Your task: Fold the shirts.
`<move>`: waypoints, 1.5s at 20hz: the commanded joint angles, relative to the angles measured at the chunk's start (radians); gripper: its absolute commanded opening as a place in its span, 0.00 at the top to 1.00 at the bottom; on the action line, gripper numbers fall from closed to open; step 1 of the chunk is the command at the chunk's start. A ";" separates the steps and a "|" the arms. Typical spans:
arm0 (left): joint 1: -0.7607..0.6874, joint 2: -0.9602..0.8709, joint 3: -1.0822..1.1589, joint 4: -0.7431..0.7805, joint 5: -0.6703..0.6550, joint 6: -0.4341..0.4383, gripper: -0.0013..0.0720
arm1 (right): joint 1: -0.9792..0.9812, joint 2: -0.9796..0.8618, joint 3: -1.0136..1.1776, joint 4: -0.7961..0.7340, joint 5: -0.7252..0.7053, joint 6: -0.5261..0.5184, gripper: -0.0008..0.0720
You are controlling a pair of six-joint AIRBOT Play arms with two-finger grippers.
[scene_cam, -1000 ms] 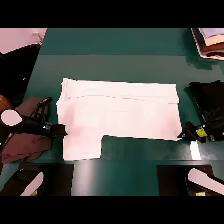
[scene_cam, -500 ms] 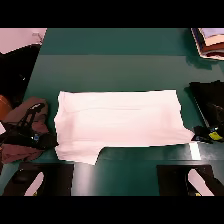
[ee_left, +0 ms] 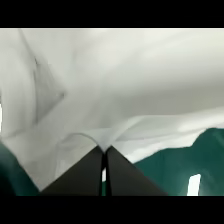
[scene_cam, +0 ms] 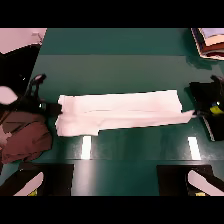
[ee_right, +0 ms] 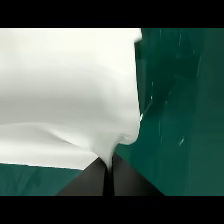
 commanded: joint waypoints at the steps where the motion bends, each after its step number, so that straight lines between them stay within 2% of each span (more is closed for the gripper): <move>1: 0.001 -0.201 0.127 0.021 0.173 0.008 0.95 | 0.056 -0.217 0.195 0.010 -0.052 0.021 0.96; 4: 0.001 -0.280 0.150 0.018 0.247 0.007 0.95 | 0.064 -0.360 0.314 0.092 -0.051 0.020 0.96; 5: 0.001 -0.288 0.150 0.018 0.255 0.007 0.95 | 0.063 -0.396 0.343 0.128 -0.055 0.019 0.93; 6: 0.001 -0.290 0.150 0.018 0.259 0.007 0.74 | 0.062 -0.432 0.375 0.164 -0.061 0.019 0.71; 7: 0.001 -0.290 0.154 0.017 0.258 -0.001 0.45 | 0.061 -0.463 0.406 0.190 -0.063 0.018 0.48; 8: 0.001 -0.290 0.165 0.018 0.246 -0.001 0.39 | 0.059 -0.483 0.429 0.199 -0.063 0.013 0.40; 9: 0.001 -0.287 0.185 0.018 0.216 -0.001 0.41 | 0.054 -0.494 0.443 0.199 -0.062 0.000 0.37; 12: 0.001 -0.286 0.262 0.013 0.084 0.000 0.42 | -0.011 -0.478 0.407 0.215 -0.029 -0.034 0.37; 13: 0.001 -0.286 0.275 0.000 0.052 0.000 0.59 | -0.046 -0.457 0.364 0.216 -0.029 -0.050 0.37; 14: 0.001 -0.286 0.278 -0.024 0.036 0.010 0.95 | -0.081 -0.441 0.320 0.216 -0.031 -0.062 0.37; 16: -0.008 -0.288 0.278 -0.085 0.040 0.015 0.95 | -0.154 -0.434 0.238 0.223 -0.031 -0.071 0.36; 17: -0.019 -0.288 0.278 -0.106 0.048 0.015 0.95 | -0.189 -0.441 0.203 0.246 -0.033 -0.076 0.25; 18: -0.039 -0.288 0.278 -0.119 0.056 0.015 0.95 | -0.219 -0.456 0.170 0.295 -0.038 -0.118 0.22; 21: -0.129 -0.295 0.277 -0.120 0.113 -0.008 0.95 | -0.233 -0.513 0.117 0.422 -0.032 -0.178 0.22; 24: -0.217 -0.312 0.277 -0.126 0.214 -0.057 0.95 | -0.164 -0.552 0.118 0.470 -0.044 -0.185 0.25; 25: -0.241 -0.328 0.277 -0.134 0.234 -0.058 0.95 | -0.138 -0.553 0.121 0.475 -0.052 -0.185 0.44; 26: -0.266 -0.352 0.282 -0.149 0.242 -0.067 0.96 | -0.118 -0.552 0.129 0.473 -0.050 -0.204 0.73; 27: -0.288 -0.382 0.294 -0.155 0.249 -0.072 0.95 | -0.099 -0.552 0.147 0.472 -0.035 -0.228 0.89; 28: -0.312 -0.422 0.316 -0.160 0.249 -0.073 0.96 | -0.085 -0.548 0.176 0.473 -0.009 -0.228 0.96; 30: -0.361 -0.509 0.381 -0.184 0.249 -0.072 0.95 | -0.063 -0.511 0.248 0.475 0.034 -0.222 0.96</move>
